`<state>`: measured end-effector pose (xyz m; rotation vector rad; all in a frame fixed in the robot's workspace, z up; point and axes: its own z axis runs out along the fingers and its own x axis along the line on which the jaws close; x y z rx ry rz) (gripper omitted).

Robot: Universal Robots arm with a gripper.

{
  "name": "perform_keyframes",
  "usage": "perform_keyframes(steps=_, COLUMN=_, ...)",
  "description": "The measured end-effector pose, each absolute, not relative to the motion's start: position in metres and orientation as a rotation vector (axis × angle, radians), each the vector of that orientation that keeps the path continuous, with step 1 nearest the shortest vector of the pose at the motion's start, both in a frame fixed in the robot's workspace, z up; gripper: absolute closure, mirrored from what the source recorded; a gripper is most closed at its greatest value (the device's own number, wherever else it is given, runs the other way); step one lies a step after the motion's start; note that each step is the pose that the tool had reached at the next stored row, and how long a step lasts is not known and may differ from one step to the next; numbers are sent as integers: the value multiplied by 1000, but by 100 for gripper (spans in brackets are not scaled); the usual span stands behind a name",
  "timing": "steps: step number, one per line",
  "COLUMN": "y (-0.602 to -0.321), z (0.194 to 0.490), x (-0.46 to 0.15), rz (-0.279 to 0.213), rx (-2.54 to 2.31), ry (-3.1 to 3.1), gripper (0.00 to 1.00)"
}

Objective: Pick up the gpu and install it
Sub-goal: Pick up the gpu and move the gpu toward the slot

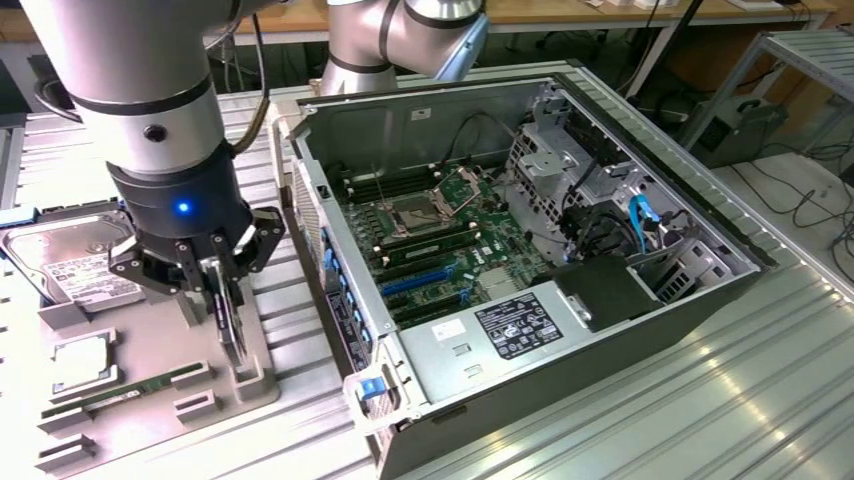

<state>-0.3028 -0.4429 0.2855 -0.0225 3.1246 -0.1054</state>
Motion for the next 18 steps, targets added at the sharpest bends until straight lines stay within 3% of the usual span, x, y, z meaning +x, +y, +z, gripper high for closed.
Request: perform_keyframes(steps=18, y=-443, z=300, x=-303, rz=-105, rx=-22, ry=3125, gripper=73)
